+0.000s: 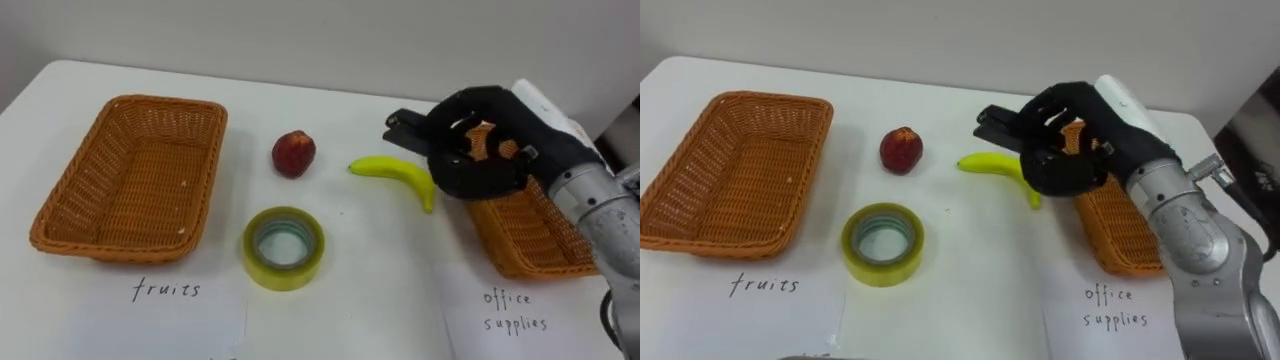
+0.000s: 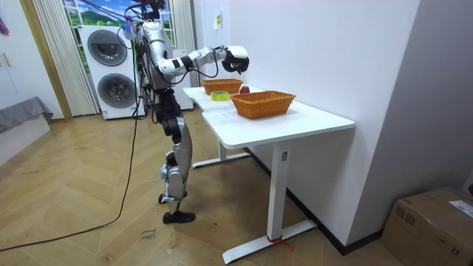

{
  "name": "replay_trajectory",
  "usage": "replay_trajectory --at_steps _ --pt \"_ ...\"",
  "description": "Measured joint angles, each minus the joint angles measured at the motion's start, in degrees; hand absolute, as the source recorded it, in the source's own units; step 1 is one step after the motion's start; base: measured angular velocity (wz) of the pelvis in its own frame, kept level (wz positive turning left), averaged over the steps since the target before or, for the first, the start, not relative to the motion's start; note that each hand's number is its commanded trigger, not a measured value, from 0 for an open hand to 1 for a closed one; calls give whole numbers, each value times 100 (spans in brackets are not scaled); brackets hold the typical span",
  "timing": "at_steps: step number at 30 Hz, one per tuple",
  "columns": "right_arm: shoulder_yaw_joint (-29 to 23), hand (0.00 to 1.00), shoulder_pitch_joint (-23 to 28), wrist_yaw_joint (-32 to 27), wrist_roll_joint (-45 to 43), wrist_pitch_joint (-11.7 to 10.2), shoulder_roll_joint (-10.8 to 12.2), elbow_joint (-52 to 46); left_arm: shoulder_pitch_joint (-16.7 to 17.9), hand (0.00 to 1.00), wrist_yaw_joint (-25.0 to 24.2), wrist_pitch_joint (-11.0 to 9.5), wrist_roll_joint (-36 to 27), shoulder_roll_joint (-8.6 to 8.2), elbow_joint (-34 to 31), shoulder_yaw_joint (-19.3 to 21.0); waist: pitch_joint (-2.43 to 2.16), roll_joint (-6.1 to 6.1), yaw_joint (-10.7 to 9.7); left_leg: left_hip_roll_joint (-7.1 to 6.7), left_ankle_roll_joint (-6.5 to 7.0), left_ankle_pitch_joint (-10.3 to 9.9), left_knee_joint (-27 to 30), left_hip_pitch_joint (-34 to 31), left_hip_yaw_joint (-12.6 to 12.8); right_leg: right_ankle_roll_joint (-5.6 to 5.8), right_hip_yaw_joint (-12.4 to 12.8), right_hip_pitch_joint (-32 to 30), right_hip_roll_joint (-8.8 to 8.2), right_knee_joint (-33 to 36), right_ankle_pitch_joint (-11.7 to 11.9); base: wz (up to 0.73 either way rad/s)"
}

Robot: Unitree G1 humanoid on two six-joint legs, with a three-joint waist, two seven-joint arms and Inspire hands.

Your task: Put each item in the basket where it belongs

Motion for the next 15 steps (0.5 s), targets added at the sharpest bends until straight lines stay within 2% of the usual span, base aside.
replay_trajectory --at_steps 4,9,15 --pt "-256 100 -5 -275 106 -27 -38 11 6 0 -16 0 -12 -5 0 -2 14 -54 -26 -14 1 -1 7 -9 2 2 14 5 4 -8 -1 0" --pt "-388 100 -32 -714 252 -186 -346 282 120 0 -24 0 -24 -4 -5 -1 14 -52 -168 -22 3 -2 2 -7 -18 15 26 59 15 -91 7 2" --pt "-422 100 -32 -972 254 -262 -346 428 111 0 -2 -80 -37 -5 -20 -1 7 -30 -271 -21 4 -1 -1 7 -13 14 61 44 24 -83 8 0"
